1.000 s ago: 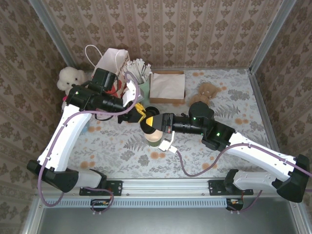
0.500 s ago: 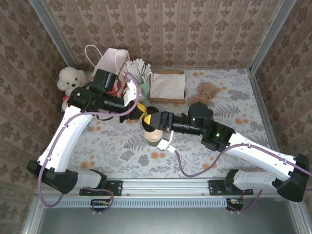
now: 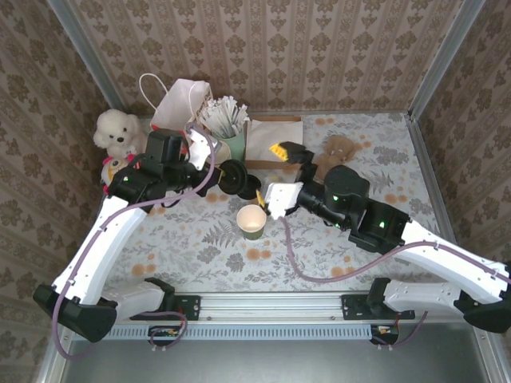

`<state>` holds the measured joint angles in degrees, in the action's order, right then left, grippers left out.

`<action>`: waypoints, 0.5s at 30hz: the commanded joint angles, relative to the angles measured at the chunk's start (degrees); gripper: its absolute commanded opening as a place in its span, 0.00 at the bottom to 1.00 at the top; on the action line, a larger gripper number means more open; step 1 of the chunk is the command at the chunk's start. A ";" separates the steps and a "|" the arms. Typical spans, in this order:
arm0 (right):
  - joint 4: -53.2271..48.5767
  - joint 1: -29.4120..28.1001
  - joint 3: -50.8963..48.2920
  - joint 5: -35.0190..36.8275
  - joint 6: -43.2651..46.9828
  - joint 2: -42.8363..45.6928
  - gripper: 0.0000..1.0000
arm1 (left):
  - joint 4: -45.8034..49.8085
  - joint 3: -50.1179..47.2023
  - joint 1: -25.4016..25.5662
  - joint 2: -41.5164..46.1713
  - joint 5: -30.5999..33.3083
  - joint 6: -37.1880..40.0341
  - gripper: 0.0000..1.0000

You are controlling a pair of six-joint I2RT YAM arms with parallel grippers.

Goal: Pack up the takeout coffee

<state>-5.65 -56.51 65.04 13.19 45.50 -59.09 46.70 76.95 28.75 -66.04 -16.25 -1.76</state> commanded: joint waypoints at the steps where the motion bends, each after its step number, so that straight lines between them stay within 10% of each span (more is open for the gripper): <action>1: 4.48 4.34 -7.48 13.03 -51.45 3.47 0.99 | 4.24 -0.90 0.80 -0.28 8.26 -19.56 0.00; 6: -5.56 14.54 -12.86 4.99 -86.72 3.94 1.00 | 4.59 -3.37 5.16 -1.12 10.15 -33.16 0.00; 15: -11.65 24.64 -16.35 -24.80 -94.87 -2.47 1.00 | 20.18 7.88 15.45 -15.09 18.27 -36.46 0.00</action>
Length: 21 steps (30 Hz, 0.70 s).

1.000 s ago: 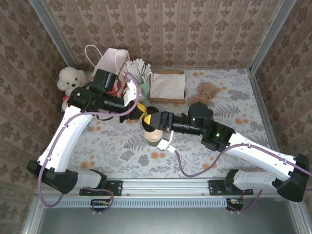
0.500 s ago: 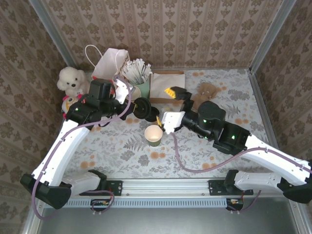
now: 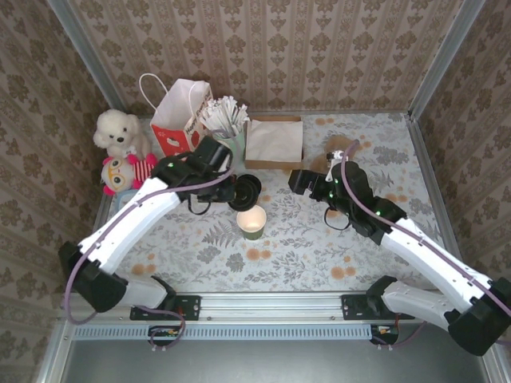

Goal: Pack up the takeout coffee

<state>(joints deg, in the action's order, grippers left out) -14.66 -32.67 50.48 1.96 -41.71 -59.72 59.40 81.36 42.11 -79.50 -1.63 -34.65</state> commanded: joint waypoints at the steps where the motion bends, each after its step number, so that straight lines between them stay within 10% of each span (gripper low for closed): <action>1: -1.99 0.83 -2.31 -15.59 -7.48 -2.49 1.00 | 8.16 4.13 2.84 -2.47 3.55 -3.57 0.00; 21: 13.63 0.76 -10.48 -26.57 -6.28 -8.92 1.00 | 1.63 -0.99 3.71 -6.27 2.91 -2.42 0.00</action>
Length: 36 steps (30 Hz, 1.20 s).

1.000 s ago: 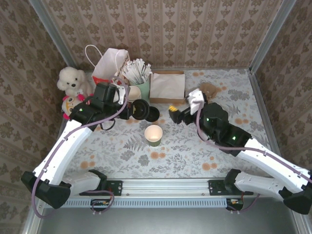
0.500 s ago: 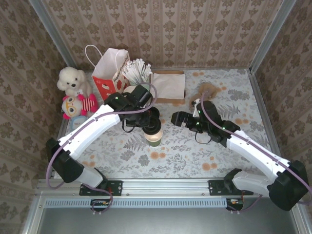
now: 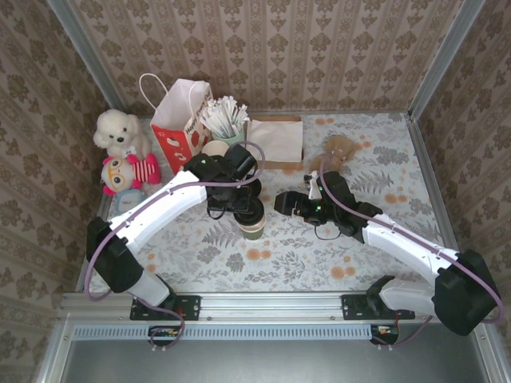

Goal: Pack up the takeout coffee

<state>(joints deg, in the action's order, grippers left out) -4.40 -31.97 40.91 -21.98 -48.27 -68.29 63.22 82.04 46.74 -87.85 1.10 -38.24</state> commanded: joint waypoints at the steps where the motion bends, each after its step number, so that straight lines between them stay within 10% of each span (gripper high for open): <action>1: 3.27 0.06 -1.14 -2.48 0.33 -0.25 1.00 | -2.60 -2.12 -0.97 2.51 0.18 1.33 0.00; 24: 4.84 -1.00 0.48 -5.78 2.92 -6.59 0.95 | -5.43 -4.45 -1.65 1.30 -5.72 -1.80 0.00; 36: 6.17 -1.96 1.89 -7.49 2.28 -10.37 0.77 | -5.83 -4.39 -1.65 -0.15 -6.91 -1.11 0.00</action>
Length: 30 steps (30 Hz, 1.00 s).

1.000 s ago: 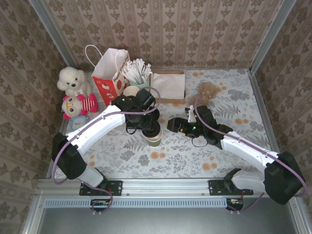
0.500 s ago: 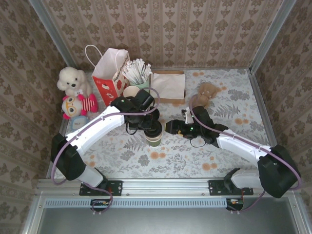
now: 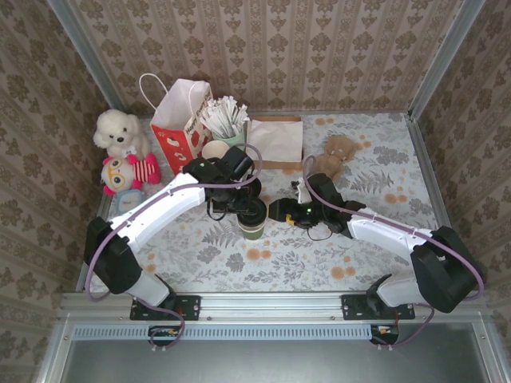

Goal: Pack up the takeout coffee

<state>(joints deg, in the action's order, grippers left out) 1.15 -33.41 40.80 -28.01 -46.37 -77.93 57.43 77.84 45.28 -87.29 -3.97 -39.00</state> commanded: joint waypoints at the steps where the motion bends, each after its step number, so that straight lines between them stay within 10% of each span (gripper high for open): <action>1: 0.61 -0.56 2.02 -1.50 0.23 -0.73 0.77 | 0.07 -0.23 -0.13 -0.79 -1.75 -0.29 0.00; 30: -2.86 -1.31 4.29 -1.29 1.72 -4.63 0.76 | 1.42 -1.23 -0.64 -3.17 -2.53 1.05 0.00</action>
<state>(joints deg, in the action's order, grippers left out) -0.25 -34.37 43.48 -30.00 -45.39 -82.15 59.53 77.28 44.91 -89.95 -4.80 -38.35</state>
